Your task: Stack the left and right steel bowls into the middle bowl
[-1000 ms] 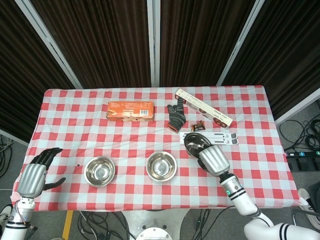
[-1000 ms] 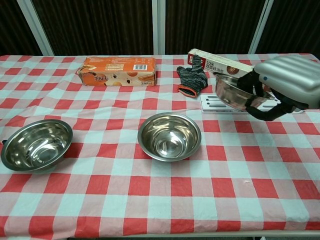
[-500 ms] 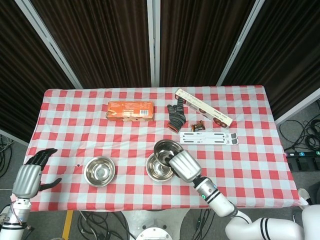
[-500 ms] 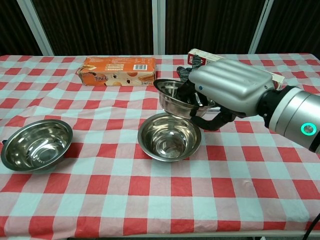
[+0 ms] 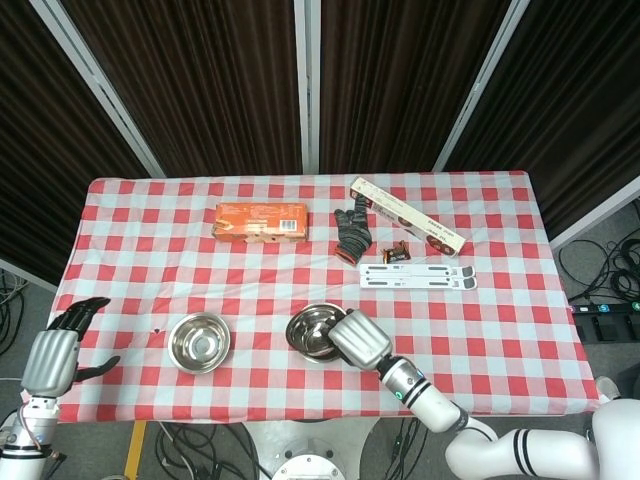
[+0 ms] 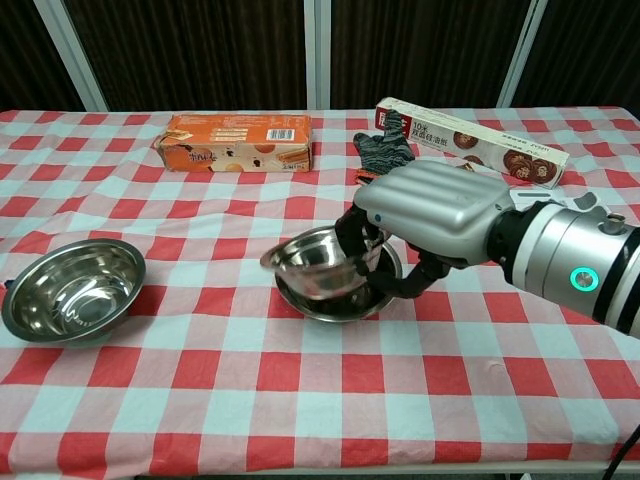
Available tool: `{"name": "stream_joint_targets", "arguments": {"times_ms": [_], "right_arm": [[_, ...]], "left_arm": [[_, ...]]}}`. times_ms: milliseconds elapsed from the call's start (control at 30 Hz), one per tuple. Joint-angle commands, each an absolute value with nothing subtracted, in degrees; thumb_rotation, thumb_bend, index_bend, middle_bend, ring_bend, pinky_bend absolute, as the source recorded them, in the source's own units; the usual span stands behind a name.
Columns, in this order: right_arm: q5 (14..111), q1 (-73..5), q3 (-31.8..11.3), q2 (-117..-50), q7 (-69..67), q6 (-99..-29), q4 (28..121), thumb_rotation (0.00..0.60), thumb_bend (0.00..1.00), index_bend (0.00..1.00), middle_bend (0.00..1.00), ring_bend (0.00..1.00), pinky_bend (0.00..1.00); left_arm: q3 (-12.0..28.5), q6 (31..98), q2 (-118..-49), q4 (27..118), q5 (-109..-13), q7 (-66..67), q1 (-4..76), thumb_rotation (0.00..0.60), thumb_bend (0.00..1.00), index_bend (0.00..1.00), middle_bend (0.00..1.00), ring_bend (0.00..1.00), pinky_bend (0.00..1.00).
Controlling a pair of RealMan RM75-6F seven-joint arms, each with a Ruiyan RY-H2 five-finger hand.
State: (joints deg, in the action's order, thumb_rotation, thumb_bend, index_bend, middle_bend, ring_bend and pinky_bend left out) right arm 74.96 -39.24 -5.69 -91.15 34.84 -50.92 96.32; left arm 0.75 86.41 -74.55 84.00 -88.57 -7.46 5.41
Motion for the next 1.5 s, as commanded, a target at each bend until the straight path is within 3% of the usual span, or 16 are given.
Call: {"name": "stream_joint_targets", "arguments": {"times_ms": [33, 167, 567, 833, 1033, 1233, 1500], "right_arm": [[73.36, -39.71, -5.03, -88.47, 34.61, -50.12, 99.35, 0.6, 0.0, 0.04, 0.07, 0.0, 0.08], [74.2, -38.89, -4.96, -85.68, 34.64, -52.87, 102.83, 0.6, 0.0, 0.0, 0.0, 0.0, 0.0], [82.07, -31.32, -3.62, -69.55, 28.58, -66.4, 115.47, 0.6, 0.0, 0.0, 0.0, 0.0, 0.0], [83.84, -28.09, -6.24, -59.12, 16.95, -71.48, 119.92, 0.6, 0.0, 0.0, 0.01, 0.0, 0.0], [85.11, -26.94, -6.99, -55.41, 11.46, -72.35, 119.81, 0.6, 0.0, 0.0, 0.02, 0.0, 0.0], [86.05, -25.82, -6.63, -53.9, 9.85, -72.6, 119.49, 0.6, 0.0, 0.0, 0.02, 0.0, 0.0], [85.55, -25.61, -7.01, -54.05, 10.03, -72.02, 119.48, 0.6, 0.0, 0.0, 0.02, 0.0, 0.0]], "left_arm": [[0.74, 86.39, -74.59, 83.93, -88.63, -7.55, 5.42, 0.6, 0.13, 0.23, 0.27, 0.2, 0.31], [0.68, 86.46, -74.52, 84.11, -88.88, -7.39, 5.43, 0.6, 0.13, 0.23, 0.27, 0.2, 0.31], [0.08, 85.98, -73.69, 86.57, -90.34, -4.53, 5.95, 0.6, 0.13, 0.23, 0.27, 0.2, 0.31], [-5.24, 82.15, -72.49, 95.74, -99.58, 5.91, 8.15, 0.6, 0.13, 0.23, 0.29, 0.22, 0.34], [-6.36, 74.27, -74.6, 96.27, -103.81, 12.93, 12.75, 0.6, 0.13, 0.24, 0.3, 0.22, 0.35], [-5.01, 67.92, -77.11, 92.71, -101.15, 13.89, 16.36, 0.6, 0.15, 0.35, 0.37, 0.27, 0.39], [-4.43, 65.4, -80.02, 87.47, -97.85, 13.68, 17.67, 0.6, 0.16, 0.37, 0.4, 0.3, 0.42]]}}
